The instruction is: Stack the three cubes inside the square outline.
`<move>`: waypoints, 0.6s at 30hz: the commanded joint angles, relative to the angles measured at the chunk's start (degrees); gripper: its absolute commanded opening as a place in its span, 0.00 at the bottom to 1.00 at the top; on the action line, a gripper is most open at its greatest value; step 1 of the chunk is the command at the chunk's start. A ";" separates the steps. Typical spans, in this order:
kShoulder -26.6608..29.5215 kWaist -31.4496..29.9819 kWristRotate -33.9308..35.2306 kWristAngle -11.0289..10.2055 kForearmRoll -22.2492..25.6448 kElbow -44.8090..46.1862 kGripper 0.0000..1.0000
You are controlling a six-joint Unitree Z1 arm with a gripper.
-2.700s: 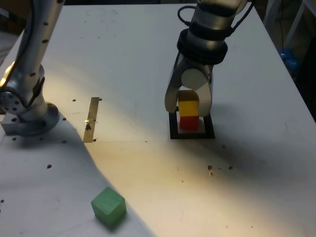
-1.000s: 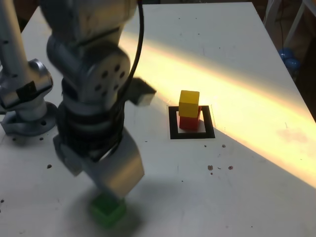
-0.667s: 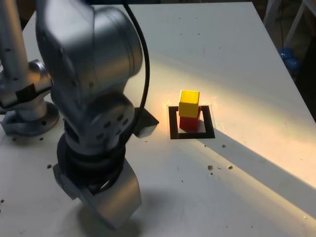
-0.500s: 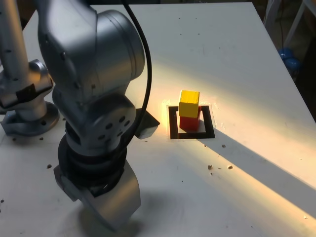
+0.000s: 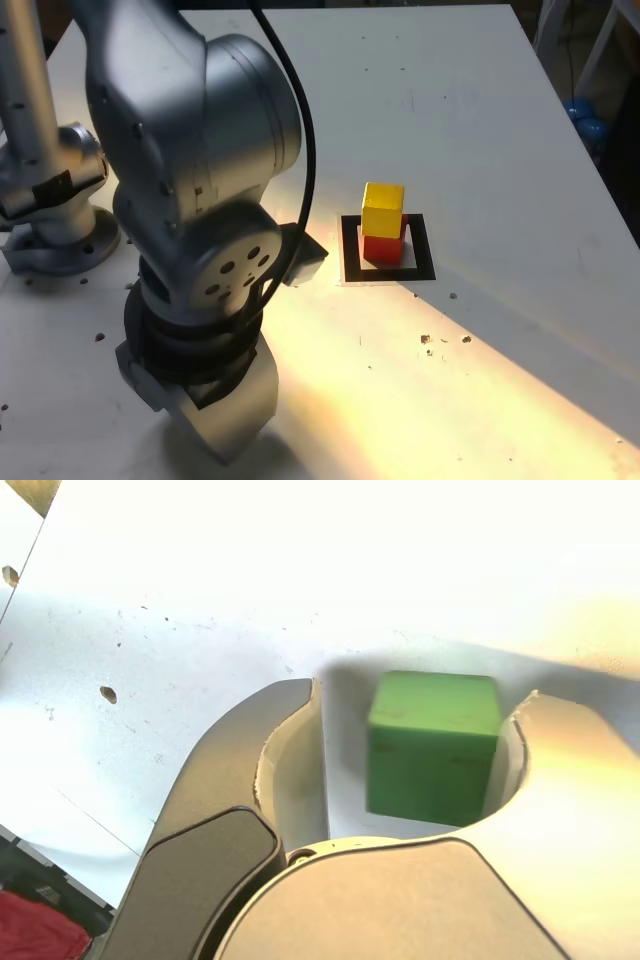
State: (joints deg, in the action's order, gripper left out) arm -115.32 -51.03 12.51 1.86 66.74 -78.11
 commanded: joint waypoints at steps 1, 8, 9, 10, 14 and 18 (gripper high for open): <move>-0.25 -0.12 0.14 0.06 0.06 -0.13 0.33; -0.47 -0.14 0.15 0.19 0.06 -0.08 0.33; -0.50 -0.15 0.15 0.20 0.08 -0.08 0.33; -0.52 -0.15 0.15 0.22 0.10 -0.08 0.32; -0.43 -0.15 0.22 0.18 0.70 -0.07 0.32; 0.56 0.09 0.46 -0.38 2.57 -0.04 0.32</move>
State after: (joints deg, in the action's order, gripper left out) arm -115.46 -51.04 12.80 1.83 68.53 -78.11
